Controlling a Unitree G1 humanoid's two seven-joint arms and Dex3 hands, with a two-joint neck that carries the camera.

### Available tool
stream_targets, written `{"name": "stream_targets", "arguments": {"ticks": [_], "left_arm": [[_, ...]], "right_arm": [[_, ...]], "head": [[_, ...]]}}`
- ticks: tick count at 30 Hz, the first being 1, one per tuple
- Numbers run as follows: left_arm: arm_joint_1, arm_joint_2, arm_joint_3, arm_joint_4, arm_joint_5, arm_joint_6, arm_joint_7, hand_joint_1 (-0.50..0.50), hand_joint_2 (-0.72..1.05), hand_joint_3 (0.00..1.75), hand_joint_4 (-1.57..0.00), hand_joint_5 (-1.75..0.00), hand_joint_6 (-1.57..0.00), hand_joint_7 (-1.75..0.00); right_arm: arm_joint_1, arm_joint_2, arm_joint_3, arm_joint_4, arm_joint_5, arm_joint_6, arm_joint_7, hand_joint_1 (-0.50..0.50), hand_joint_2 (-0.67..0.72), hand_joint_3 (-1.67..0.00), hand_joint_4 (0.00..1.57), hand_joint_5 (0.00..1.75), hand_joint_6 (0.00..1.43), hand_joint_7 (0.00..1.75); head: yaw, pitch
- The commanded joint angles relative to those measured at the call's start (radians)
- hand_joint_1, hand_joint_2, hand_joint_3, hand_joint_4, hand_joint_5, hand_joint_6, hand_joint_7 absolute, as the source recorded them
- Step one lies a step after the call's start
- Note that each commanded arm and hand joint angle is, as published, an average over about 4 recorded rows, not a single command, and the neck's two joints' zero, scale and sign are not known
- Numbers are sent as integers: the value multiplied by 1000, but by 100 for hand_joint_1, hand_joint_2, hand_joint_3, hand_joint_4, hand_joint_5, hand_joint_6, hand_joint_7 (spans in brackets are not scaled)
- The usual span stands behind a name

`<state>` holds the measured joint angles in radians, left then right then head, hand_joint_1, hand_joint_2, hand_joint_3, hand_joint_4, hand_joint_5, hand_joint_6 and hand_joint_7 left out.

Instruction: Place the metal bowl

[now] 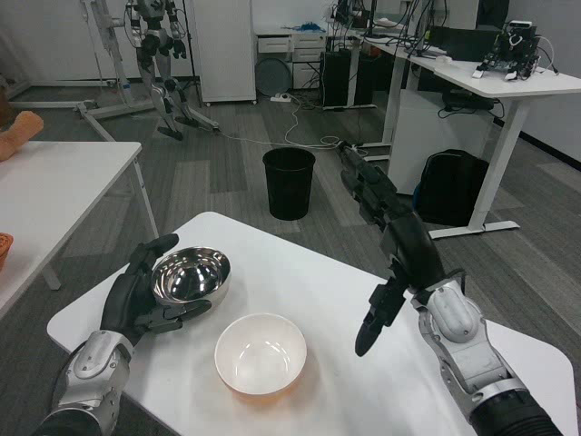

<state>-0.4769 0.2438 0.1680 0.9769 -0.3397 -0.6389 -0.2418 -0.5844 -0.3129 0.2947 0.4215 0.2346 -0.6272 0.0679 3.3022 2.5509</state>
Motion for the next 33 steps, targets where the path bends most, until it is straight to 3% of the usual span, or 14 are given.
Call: {"name": "stream_targets", "arguments": {"ticks": [1, 3, 6, 9, 17, 21, 24, 33], "left_arm": [[21, 12, -2, -4, 5, -2, -47, -34, 76, 44, 0, -5, 0, -24], [26, 14, -6, -16, 6, 1, -55, -39, 65, 39, 0, 0, 0, -9], [30, 14, -6, -27, 6, -1, -54, -40, 60, 28, 0, -3, 0, 0], [32, 11, -4, -34, 5, -6, -49, -42, 49, 22, 0, -10, 0, 0], [34, 10, 12, -47, 5, -30, -31, -46, 16, 9, 0, -10, 0, 0], [41, 9, 33, -78, 5, -35, -12, -49, -33, 4, 0, -10, 0, 0], [52, 7, 54, -121, 5, -35, 4, -50, -59, 0, 0, -10, 0, 0], [77, 5, 144, -290, 24, -21, 14, -50, -72, 0, 0, -10, 0, 0]], "right_arm": [[-25, -2, 10, 0, 7, -4, -2, -42, 72, 0, 0, 0, 0, 0], [-25, -2, 11, 0, 7, -3, -2, -42, 72, 0, 0, 0, 0, 0], [-23, -2, 13, 0, 6, -3, -2, -42, 72, 0, 0, 0, 0, 0], [-22, -2, 14, -1, 6, -3, -2, -42, 72, 0, 0, 0, 0, 0], [-21, -2, 21, -2, 6, -3, -2, -42, 72, 0, 0, 0, 0, 0], [-20, -2, 21, -7, 6, -3, -2, -42, 72, 0, 0, 0, 0, 0], [-15, -2, 21, -14, 6, -2, -2, -42, 72, 0, 0, 0, 0, 0], [-8, -2, 21, -30, 6, 1, -3, -42, 72, 0, 0, 0, 0, 0]], "head": [[4, 1], [7, 2], [14, 6], [25, 10], [36, 9], [38, 5], [41, 4], [37, 14]]}}
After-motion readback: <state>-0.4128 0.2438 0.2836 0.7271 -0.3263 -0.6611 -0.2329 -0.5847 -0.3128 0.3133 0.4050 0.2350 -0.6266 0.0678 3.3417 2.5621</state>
